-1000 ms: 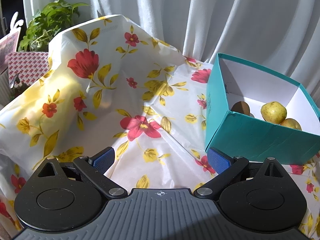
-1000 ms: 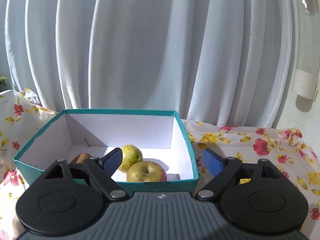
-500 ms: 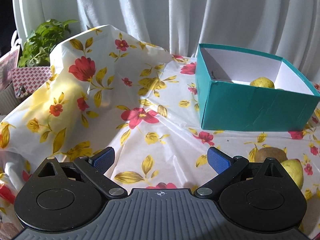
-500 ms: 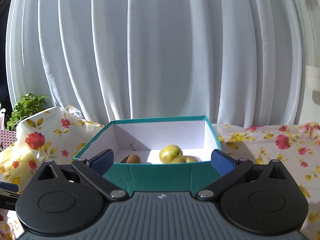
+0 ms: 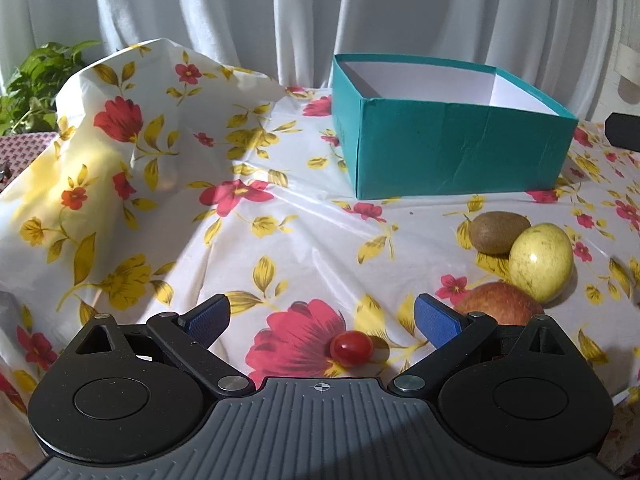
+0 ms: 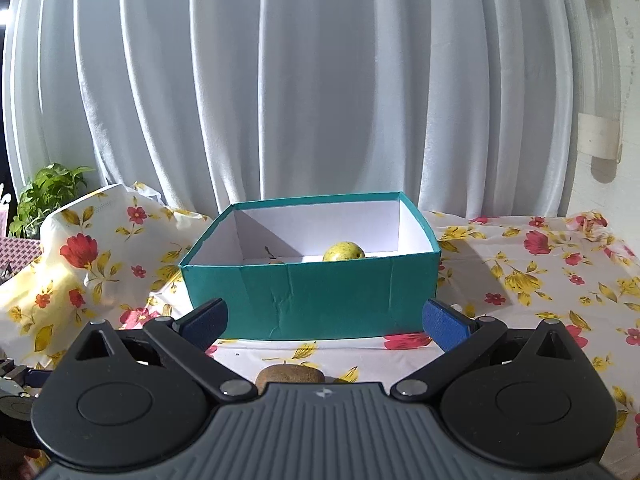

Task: Organize fruits
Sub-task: 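Grasp a red cherry tomato with the left tool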

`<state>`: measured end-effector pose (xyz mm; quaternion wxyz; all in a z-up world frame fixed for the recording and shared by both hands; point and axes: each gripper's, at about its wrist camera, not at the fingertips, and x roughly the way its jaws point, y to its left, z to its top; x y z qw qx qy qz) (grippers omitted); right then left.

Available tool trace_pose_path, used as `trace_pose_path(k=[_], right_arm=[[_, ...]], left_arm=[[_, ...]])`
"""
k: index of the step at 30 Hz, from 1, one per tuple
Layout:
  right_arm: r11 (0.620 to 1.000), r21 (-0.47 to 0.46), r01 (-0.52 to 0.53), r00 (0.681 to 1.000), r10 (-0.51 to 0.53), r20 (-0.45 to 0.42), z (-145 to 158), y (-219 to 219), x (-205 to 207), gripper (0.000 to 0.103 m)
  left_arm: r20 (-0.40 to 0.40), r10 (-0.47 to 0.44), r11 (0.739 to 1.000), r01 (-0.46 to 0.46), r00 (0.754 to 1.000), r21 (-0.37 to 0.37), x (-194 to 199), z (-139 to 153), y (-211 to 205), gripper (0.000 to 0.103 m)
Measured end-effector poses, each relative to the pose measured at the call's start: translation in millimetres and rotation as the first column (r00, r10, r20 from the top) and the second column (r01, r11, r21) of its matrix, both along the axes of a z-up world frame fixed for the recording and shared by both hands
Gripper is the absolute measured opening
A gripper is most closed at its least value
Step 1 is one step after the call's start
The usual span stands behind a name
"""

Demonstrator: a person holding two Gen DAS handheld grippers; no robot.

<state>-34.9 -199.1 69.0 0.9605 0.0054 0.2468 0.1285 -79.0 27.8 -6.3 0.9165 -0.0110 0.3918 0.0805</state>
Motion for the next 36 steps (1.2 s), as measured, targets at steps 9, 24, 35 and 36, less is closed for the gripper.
trace_pose_path(k=[9, 24, 35, 36], right_arm=[[1.000, -0.024, 0.016, 1.000, -0.016, -0.002, 4, 1, -27, 0.103], [0.999, -0.037, -0.016, 1.000, 0.015, -0.022, 1, 2, -32, 0.103], [0.999, -0.040, -0.015, 0.999, 0.013, -0.037, -3, 4, -24, 0.103], [0.999, -0.040, -0.013, 0.999, 0.011, -0.037, -3, 4, -23, 0.103]], left_arm=[[-0.023, -0.044, 0.999, 0.043, 0.999, -0.024, -8, -18, -1, 0.085], [-0.063, -0.070, 0.997, 0.069, 0.996, -0.024, 2, -36, -12, 0.060], [-0.070, -0.079, 0.996, 0.076, 0.994, -0.045, 6, -36, -9, 0.031], [-0.070, -0.079, 0.996, 0.076, 0.994, -0.053, 6, -36, -8, 0.031]])
